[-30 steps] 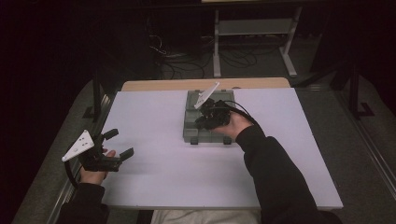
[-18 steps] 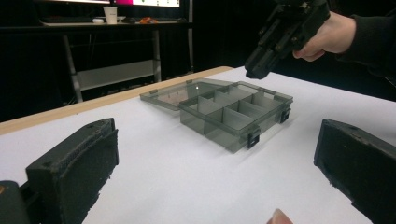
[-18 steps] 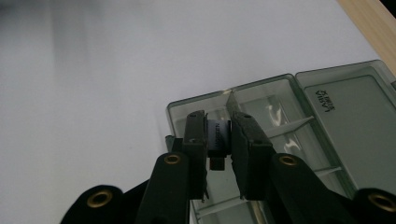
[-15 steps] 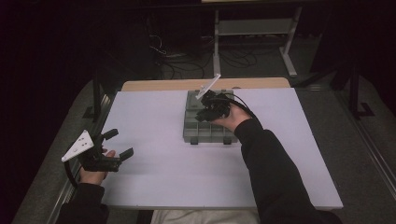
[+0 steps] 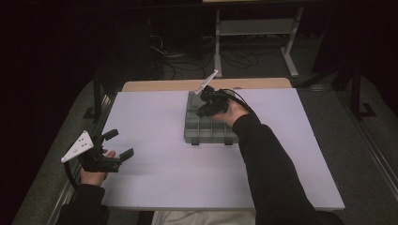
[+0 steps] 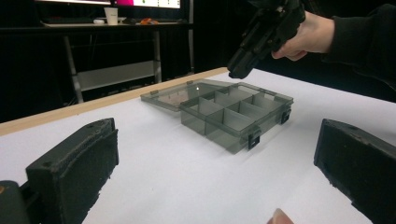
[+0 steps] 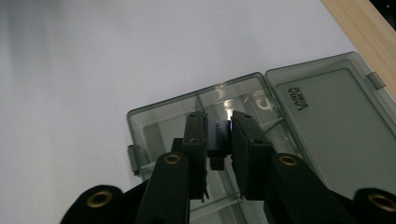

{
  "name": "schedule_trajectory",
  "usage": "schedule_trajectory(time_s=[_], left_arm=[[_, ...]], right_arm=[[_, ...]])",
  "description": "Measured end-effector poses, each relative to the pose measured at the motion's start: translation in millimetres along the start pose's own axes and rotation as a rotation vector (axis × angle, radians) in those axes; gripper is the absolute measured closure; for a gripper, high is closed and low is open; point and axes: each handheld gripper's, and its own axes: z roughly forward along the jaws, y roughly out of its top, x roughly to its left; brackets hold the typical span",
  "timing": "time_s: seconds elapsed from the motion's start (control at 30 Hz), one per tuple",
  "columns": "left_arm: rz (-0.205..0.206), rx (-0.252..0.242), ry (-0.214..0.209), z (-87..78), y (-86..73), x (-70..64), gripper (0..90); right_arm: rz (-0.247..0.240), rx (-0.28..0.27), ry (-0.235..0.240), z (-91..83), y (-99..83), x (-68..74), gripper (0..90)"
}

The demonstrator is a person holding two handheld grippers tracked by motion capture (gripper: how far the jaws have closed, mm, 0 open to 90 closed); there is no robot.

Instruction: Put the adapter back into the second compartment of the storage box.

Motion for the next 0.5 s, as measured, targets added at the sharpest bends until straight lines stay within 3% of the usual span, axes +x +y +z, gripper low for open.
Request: schedule_trajectory(time_s=[0.5], left_arm=[[0.003, 0.001, 0.0, 0.8, 0.1, 0.3, 0.0]], right_arm=[[0.102, 0.024, -0.033, 15.2, -11.2, -28.7, 74.7]])
